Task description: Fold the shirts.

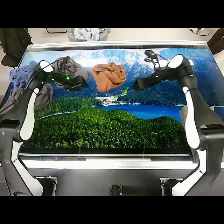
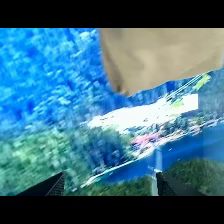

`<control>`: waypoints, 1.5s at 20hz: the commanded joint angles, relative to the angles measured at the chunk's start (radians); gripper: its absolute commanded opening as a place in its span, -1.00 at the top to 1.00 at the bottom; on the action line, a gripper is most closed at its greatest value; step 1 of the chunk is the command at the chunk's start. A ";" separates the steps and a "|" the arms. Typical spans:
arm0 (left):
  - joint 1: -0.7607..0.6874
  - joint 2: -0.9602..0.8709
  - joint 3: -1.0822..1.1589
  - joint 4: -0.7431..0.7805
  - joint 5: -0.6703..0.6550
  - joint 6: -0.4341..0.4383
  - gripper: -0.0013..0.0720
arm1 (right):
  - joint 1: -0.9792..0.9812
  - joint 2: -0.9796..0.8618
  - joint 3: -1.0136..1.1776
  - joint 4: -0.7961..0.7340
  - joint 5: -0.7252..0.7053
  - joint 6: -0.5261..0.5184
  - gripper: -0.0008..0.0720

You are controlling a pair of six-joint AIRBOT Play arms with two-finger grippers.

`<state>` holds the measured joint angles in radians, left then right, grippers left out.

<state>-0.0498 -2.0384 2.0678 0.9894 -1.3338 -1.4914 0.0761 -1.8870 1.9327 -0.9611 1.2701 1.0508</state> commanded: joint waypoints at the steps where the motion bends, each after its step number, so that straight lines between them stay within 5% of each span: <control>1: 0.063 0.008 0.000 0.002 -0.085 0.011 -1.00 | 0.076 -0.015 0.001 0.074 -0.106 0.000 -0.93; 13: 0.113 0.038 -0.001 0.000 -0.118 0.012 -1.00 | 0.193 -0.042 0.010 0.112 -0.226 0.093 -0.91; 18: 0.113 0.057 -0.001 0.000 -0.117 0.023 -1.00 | 0.008 -0.010 0.105 0.110 -0.050 0.099 -0.85; 23: 0.099 0.064 -0.001 -0.007 -0.117 0.023 -1.00 | -0.174 -0.097 0.106 0.164 -0.172 0.168 -0.85; 30: 0.079 0.099 -0.001 -0.007 -0.117 0.026 -1.00 | -0.100 -0.298 0.106 0.372 -0.246 -0.036 -0.85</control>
<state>0.0364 -1.9514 2.0670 0.9829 -1.4517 -1.4662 -0.0513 -2.1189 2.0377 -0.6643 1.0725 1.1011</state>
